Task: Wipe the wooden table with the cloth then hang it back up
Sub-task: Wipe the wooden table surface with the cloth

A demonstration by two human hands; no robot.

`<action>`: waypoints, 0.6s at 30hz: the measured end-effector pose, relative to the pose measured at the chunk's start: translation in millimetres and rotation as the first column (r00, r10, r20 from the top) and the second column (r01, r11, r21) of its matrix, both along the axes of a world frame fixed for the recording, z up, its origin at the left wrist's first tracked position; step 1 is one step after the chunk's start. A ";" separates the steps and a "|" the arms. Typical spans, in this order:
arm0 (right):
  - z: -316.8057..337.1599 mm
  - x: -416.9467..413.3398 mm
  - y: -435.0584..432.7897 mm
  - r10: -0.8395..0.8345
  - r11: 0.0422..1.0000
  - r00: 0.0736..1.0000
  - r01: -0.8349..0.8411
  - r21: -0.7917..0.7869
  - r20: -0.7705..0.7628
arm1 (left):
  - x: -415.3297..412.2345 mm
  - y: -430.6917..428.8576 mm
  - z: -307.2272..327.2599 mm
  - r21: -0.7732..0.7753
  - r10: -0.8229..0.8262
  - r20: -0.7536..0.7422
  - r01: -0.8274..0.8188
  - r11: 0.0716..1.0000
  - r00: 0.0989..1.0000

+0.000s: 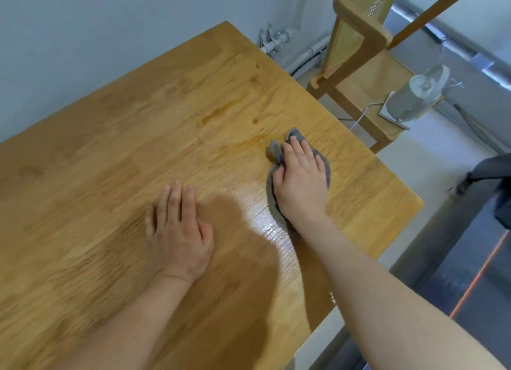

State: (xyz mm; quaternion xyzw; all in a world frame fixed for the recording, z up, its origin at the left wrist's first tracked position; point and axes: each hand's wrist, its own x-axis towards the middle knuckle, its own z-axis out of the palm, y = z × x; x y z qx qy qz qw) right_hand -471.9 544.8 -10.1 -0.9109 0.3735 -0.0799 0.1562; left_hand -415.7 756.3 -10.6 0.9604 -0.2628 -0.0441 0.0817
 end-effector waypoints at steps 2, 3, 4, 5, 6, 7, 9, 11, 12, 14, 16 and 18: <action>2.0 17.4 34.0 -0.012 1.000 1.000 0.012 0.025 0.018 | 0.0 0.6 -0.6 0.005 0.009 0.003 -0.009 1.000 1.000; 1.3 21.6 54.9 0.082 0.996 0.996 -0.083 0.041 0.028 | 0.1 0.7 -1.1 0.005 0.011 0.010 -0.011 1.000 1.000; 0.1 21.2 73.7 0.217 0.975 0.975 -0.219 0.044 0.035 | -0.1 0.4 -1.6 0.006 0.009 0.017 -0.009 1.000 1.000; -1.1 16.6 86.1 0.358 0.932 0.933 -0.360 0.050 0.036 | -0.8 0.1 -1.7 0.008 0.007 0.021 -0.007 1.000 1.000; -1.7 11.3 86.9 0.471 0.879 0.881 -0.472 0.062 0.035 | -1.4 0.2 -1.5 0.007 0.007 0.024 -0.007 1.000 1.000; -0.2 7.7 75.8 0.535 0.841 0.844 -0.537 0.073 0.042 | -1.3 0.0 -1.3 0.006 0.007 0.030 -0.007 1.000 1.000; -0.3 7.5 38.3 0.509 0.858 0.856 -0.512 0.027 0.088 | -1.0 0.6 -0.6 0.005 0.005 0.036 -0.005 1.000 0.999; 1.5 13.1 -6.7 0.301 0.953 0.948 -0.302 -0.002 0.101 | 0.0 0.9 -1.2 0.006 0.008 0.027 -0.008 1.000 1.000; 2.8 15.5 -22.8 0.188 0.982 0.980 -0.188 -0.002 0.071 | 0.1 1.0 -1.6 0.004 0.008 0.027 -0.008 1.000 1.000; 4.5 22.8 -22.9 0.035 0.999 0.999 -0.035 -0.003 0.029 | 0.1 0.4 -2.2 -0.001 0.006 0.036 -0.006 1.000 0.999; 4.1 34.0 10.4 0.059 0.998 0.997 -0.060 0.014 0.040 | -0.4 0.3 -2.6 -0.005 0.007 0.051 -0.007 1.000 0.999; 2.1 40.4 50.7 0.284 0.958 0.957 -0.286 0.033 0.060 | -0.6 0.5 -4.2 -0.015 0.007 0.067 -0.006 1.000 0.998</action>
